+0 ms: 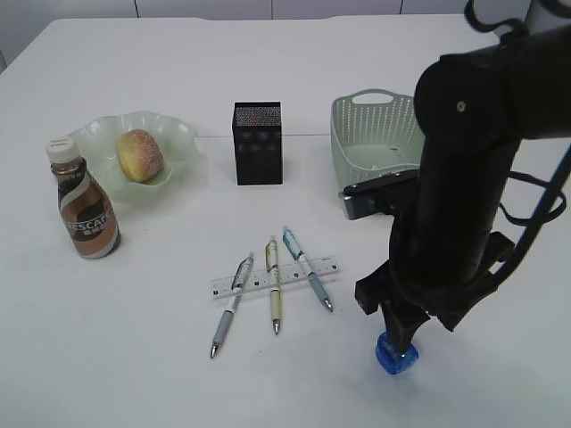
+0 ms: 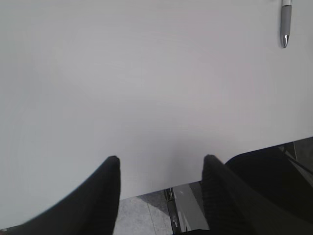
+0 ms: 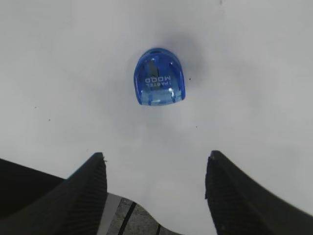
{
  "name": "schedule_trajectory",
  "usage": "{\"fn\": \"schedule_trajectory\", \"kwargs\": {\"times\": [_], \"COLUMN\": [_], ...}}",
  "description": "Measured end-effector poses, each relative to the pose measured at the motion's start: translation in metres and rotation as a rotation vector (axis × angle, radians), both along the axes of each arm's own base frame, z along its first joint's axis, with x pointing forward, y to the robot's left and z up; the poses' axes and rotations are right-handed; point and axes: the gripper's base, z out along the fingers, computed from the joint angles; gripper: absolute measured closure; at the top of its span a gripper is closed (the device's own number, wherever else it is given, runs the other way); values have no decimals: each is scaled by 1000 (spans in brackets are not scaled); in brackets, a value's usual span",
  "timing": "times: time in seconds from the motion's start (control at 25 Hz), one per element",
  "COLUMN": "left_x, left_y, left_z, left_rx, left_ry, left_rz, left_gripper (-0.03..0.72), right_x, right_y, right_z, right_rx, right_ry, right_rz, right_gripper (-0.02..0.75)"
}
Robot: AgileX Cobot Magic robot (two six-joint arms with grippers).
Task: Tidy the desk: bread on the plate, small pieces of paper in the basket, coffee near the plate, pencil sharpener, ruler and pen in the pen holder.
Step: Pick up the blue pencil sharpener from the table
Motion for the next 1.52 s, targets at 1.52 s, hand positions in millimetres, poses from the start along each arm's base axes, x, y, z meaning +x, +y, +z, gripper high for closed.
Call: {"fn": "schedule_trajectory", "kwargs": {"times": [1.52], "left_x": [-1], "left_y": [0], "left_z": [1], "left_rx": [-9], "left_ry": [-1], "left_rz": [0], "left_gripper": [318], "right_x": [25], "right_y": [11], "right_z": [-56], "right_rx": [-4], "right_ry": [-50], "right_rz": [6], "right_gripper": [267]}}
